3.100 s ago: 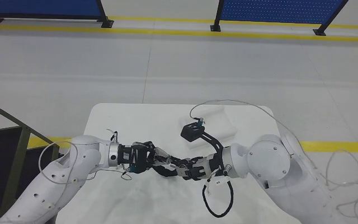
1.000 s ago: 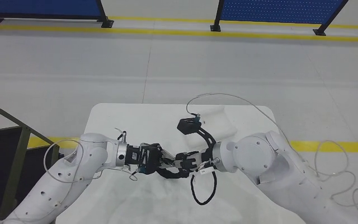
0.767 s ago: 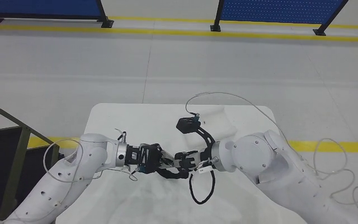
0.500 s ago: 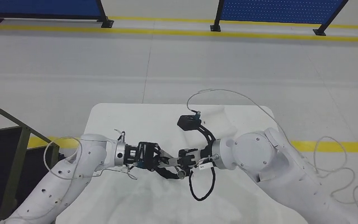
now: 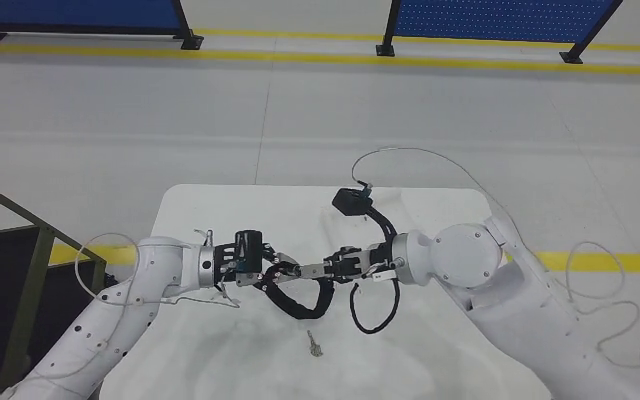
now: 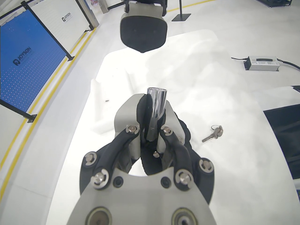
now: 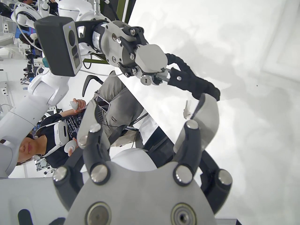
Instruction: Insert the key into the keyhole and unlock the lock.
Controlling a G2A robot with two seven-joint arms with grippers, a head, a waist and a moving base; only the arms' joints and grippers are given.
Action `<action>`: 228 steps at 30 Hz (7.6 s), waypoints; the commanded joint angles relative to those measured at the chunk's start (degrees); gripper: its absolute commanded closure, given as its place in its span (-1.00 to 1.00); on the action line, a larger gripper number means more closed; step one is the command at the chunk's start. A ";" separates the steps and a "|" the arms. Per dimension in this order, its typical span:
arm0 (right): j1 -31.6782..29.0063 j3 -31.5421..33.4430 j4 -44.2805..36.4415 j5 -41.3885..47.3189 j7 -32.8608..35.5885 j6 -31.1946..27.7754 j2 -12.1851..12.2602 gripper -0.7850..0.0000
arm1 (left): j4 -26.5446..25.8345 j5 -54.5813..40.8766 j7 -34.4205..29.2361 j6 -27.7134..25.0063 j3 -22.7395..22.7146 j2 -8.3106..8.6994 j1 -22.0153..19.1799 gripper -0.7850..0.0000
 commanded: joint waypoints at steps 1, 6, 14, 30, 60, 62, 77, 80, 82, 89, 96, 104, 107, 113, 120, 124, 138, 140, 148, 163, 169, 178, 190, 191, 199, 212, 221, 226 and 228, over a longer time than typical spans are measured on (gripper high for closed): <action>-0.93 0.84 0.20 -0.05 0.66 -1.55 0.30 -1.00 | 0.46 -0.11 -0.12 0.21 -0.84 0.18 0.40 1.00; -3.19 1.68 1.85 -0.01 4.44 -5.11 1.00 -1.00 | 1.00 0.17 0.30 -0.16 -3.40 0.95 1.94 1.00; -4.59 -3.48 3.17 -3.65 10.06 -8.08 1.16 -1.00 | 0.38 2.08 1.38 -2.18 -8.94 2.90 5.05 1.00; 1.29 -20.78 10.94 -17.41 11.57 -23.00 -2.08 -1.00 | -0.77 0.55 1.73 -3.44 -15.96 6.21 9.64 1.00; 4.58 -32.15 15.41 -28.50 8.29 -42.96 -5.62 -1.00 | -1.77 -0.82 1.81 -3.44 -17.28 7.41 11.16 1.00; 5.03 -33.27 15.90 -30.25 7.42 -44.19 -6.17 -1.00 | -1.77 -0.82 1.81 -3.44 -17.28 7.41 11.16 1.00; 5.84 -37.55 15.80 -37.83 6.50 -47.65 -8.45 0.29 | -1.77 -0.82 1.81 -3.44 -17.28 7.41 11.16 1.00; 5.89 -37.78 16.10 -38.78 6.41 -47.66 -8.74 0.33 | -1.77 -0.82 1.81 -3.44 -17.28 7.41 11.16 1.00; 5.99 -37.96 16.50 -39.31 6.44 -47.57 -8.99 0.32 | -1.77 -0.82 1.81 -3.44 -17.28 7.41 11.16 1.00; 6.36 -38.37 17.67 -41.61 5.63 -46.68 -9.94 0.38 | -1.77 -0.82 1.81 -3.44 -17.28 7.41 11.16 1.00; 6.42 -38.56 19.09 -42.50 5.50 -46.68 -10.71 0.44 | -1.77 -0.82 1.81 -3.44 -17.28 7.41 11.16 1.00; 6.47 -38.47 20.98 -42.25 5.86 -47.06 -11.46 0.50 | -1.77 -0.82 1.81 -3.44 -17.28 7.41 11.16 1.00; 6.39 -38.27 21.21 -42.19 5.90 -47.13 -11.62 0.78 | -1.77 -0.82 1.81 -3.44 -17.28 7.41 11.16 1.00; 5.93 -37.75 21.30 -42.35 6.28 -47.12 -11.69 1.00 | -1.77 -0.82 1.81 -3.44 -17.28 7.41 11.16 1.00; 5.28 -36.54 20.44 -41.79 5.45 -48.35 -11.50 1.00 | -1.77 -0.82 1.81 -3.44 -17.28 7.41 11.16 1.00; 4.66 -35.33 19.05 -41.65 5.04 -48.69 -11.06 1.00 | -1.77 -0.82 1.81 -3.44 -17.28 7.41 11.16 1.00; -0.46 -24.04 10.72 -41.31 1.26 -46.62 -7.13 1.00 | -1.77 -0.82 1.81 -3.44 -17.28 7.41 11.16 1.00; -1.37 -21.58 9.76 -41.07 0.54 -45.99 -6.46 1.00 | -1.77 -0.82 1.81 -3.44 -17.28 7.41 11.16 1.00; -3.40 -11.84 8.88 -38.03 -3.07 -45.24 -4.49 1.00 | -1.77 -0.82 1.81 -3.44 -17.28 7.41 11.16 1.00; -1.89 -0.06 12.33 -32.99 -2.53 -44.90 -2.68 1.00 | -1.77 -0.82 1.81 -3.44 -17.28 7.41 11.16 1.00; -1.89 -0.06 12.33 -32.99 -2.53 -44.90 -2.68 1.00 | -1.77 -0.82 1.81 -3.44 -17.28 7.41 11.16 1.00; -1.89 -0.06 12.33 -32.99 -2.53 -44.90 -2.68 1.00 | -1.77 -0.82 1.81 -3.44 -17.28 7.41 11.16 1.00; 3.97 -3.09 24.46 -34.10 -6.76 -39.26 -4.27 1.00 | -1.77 -0.82 1.81 -3.44 -17.28 7.41 11.16 1.00; 5.41 -4.05 26.67 -33.99 -7.30 -38.32 -4.72 1.00 | -1.77 -0.82 1.81 -3.44 -17.28 7.41 11.16 1.00; 14.45 -10.19 40.45 -33.00 -11.78 -33.66 -8.17 1.00 | -1.77 -0.82 1.81 -3.44 -17.28 7.41 11.16 1.00; 19.55 -13.34 52.30 -31.26 -15.53 -31.77 -11.24 1.00 | -1.77 -0.82 1.81 -3.44 -17.28 7.41 11.16 1.00; 18.60 -11.23 52.96 -31.85 -15.37 -31.56 -10.87 1.00 | -1.77 -0.82 1.81 -3.44 -17.28 7.41 11.16 1.00; 17.84 -10.23 52.24 -32.46 -14.65 -31.16 -10.61 1.00 | -1.77 -0.82 1.81 -3.44 -17.28 7.41 11.16 1.00; 17.59 -9.88 52.01 -32.51 -14.53 -31.17 -10.55 1.00 | -1.77 -0.82 1.81 -3.44 -17.28 7.41 11.16 1.00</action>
